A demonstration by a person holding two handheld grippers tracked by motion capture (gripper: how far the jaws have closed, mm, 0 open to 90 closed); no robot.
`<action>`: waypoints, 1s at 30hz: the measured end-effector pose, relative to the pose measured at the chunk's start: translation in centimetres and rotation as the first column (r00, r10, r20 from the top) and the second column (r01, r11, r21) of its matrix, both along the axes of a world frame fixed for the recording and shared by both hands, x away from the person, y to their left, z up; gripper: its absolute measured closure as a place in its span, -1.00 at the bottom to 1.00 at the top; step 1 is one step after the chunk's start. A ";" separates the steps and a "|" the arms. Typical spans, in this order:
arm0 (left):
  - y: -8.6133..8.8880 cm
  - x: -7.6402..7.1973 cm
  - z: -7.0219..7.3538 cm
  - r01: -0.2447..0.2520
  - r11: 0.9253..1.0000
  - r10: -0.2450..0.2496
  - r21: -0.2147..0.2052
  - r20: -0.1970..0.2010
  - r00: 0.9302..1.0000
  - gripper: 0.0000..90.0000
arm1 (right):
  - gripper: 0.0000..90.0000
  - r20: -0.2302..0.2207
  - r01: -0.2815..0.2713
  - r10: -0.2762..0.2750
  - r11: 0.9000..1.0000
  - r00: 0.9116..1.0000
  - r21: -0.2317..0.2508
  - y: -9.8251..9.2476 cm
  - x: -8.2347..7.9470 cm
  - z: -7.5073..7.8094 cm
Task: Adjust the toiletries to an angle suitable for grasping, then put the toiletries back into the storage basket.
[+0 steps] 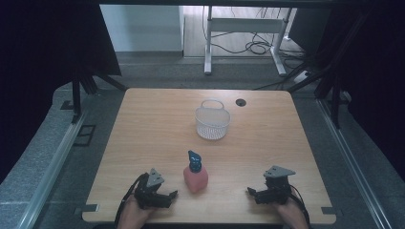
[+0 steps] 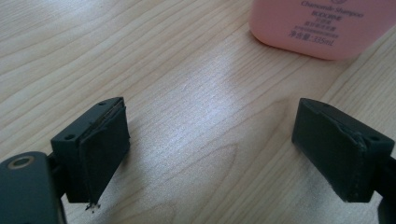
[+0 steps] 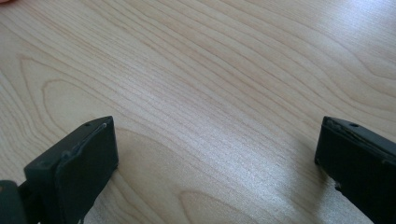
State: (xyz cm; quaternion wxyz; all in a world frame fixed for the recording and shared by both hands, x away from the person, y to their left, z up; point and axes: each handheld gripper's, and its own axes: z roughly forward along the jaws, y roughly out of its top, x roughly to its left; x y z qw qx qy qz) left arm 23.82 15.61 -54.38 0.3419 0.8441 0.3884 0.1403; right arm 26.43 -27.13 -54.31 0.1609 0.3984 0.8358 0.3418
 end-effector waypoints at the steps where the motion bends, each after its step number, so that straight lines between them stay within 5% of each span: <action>1: 0.0 0.0 0.0 -0.002 1.000 0.002 0.000 0.000 1.000 -0.76 | -1.00 0.000 0.000 0.000 1.000 1.000 0.000 0.0 0.0 0.0; 30: 0.1 0.1 0.1 -0.008 1.000 0.008 -0.001 -0.010 1.000 -0.74 | -1.00 0.000 0.010 -0.010 1.000 1.000 -0.002 0.1 0.0 0.0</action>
